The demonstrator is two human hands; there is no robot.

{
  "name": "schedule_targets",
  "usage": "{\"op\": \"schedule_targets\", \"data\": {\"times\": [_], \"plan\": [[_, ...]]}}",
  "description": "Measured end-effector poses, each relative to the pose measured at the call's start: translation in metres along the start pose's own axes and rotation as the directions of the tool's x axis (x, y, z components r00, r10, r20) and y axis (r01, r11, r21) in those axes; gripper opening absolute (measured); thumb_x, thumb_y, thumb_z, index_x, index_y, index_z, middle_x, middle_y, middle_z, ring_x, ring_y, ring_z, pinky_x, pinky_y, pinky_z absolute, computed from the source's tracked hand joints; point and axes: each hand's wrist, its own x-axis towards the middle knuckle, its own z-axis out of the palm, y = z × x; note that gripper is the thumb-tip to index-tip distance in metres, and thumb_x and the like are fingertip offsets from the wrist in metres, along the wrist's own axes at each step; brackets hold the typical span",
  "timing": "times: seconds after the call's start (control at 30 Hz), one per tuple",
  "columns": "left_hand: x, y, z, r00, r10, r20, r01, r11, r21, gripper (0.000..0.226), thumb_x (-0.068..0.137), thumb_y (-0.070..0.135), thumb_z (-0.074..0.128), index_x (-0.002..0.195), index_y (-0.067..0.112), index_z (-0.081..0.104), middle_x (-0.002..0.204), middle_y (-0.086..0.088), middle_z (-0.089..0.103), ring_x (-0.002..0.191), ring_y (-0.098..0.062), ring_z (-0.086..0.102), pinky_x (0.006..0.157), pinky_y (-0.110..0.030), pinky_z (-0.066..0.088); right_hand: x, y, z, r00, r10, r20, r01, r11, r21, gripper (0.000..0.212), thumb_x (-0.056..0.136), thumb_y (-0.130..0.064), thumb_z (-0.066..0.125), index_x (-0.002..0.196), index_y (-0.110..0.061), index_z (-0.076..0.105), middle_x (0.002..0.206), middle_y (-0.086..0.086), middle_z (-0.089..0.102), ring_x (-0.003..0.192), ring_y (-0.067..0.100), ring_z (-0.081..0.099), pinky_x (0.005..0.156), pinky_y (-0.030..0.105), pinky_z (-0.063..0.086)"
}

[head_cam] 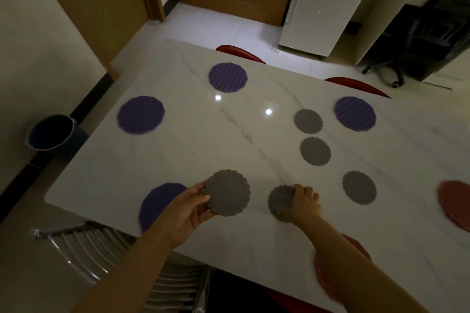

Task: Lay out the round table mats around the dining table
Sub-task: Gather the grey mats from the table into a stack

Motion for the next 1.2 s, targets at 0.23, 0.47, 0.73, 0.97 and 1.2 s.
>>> {"op": "schedule_targets", "data": {"times": [0.23,0.47,0.73,0.97,1.2], "plan": [[0.004,-0.002,0.009,1.0,-0.016,0.0,0.016,1.0,0.021,0.033,0.094,-0.003,0.044,0.115,0.016,0.061,0.106,-0.004,0.074,0.094,-0.021,0.071,0.071,-0.031,0.06,-0.004,0.012,-0.008,0.994,-0.089,-0.057,0.096,0.987,0.13,0.033,0.09,-0.026,0.054,0.12,-0.013,0.054,0.123,0.012,0.053,0.109,0.027,0.053,0.091,0.035,0.047],[0.008,-0.007,0.021,0.999,-0.004,0.047,0.002,0.999,0.042,0.033,0.093,-0.003,0.046,0.115,0.015,0.062,0.107,-0.006,0.074,0.095,-0.021,0.071,0.07,-0.029,0.059,-0.029,0.032,-0.055,0.987,-0.031,-0.155,0.145,0.573,0.807,0.015,0.089,-0.006,0.06,0.101,-0.003,0.066,0.088,0.011,0.069,0.071,0.019,0.067,0.067,0.03,0.056],[0.013,-0.016,0.046,0.993,-0.041,0.108,0.034,0.997,0.067,0.032,0.091,0.0,0.05,0.118,0.014,0.061,0.111,-0.009,0.072,0.097,-0.023,0.071,0.071,-0.029,0.059,-0.074,-0.004,-0.063,0.979,-0.179,-0.102,0.15,0.283,0.947,0.012,0.091,-0.011,0.058,0.099,-0.013,0.067,0.089,0.004,0.072,0.078,0.016,0.07,0.062,0.02,0.055],[0.015,-0.02,0.058,0.977,-0.052,0.209,0.039,0.997,0.068,0.04,0.081,0.007,0.059,0.12,0.015,0.062,0.118,-0.011,0.07,0.104,-0.025,0.068,0.075,-0.03,0.058,-0.073,-0.012,-0.043,0.99,-0.049,-0.134,0.143,0.348,0.926,0.011,0.091,-0.01,0.057,0.099,-0.013,0.065,0.085,0.0,0.065,0.077,0.013,0.063,0.06,0.02,0.053],[0.014,-0.024,0.062,0.968,-0.076,0.237,0.058,0.995,0.084,0.039,0.082,0.01,0.06,0.12,0.016,0.062,0.119,-0.012,0.069,0.106,-0.027,0.067,0.075,-0.031,0.058,-0.077,-0.01,-0.034,0.978,-0.042,-0.207,0.2,0.496,0.845,0.027,0.09,-0.015,0.06,0.117,-0.017,0.062,0.086,-0.004,0.066,0.063,0.014,0.067,0.054,0.027,0.058]]}}
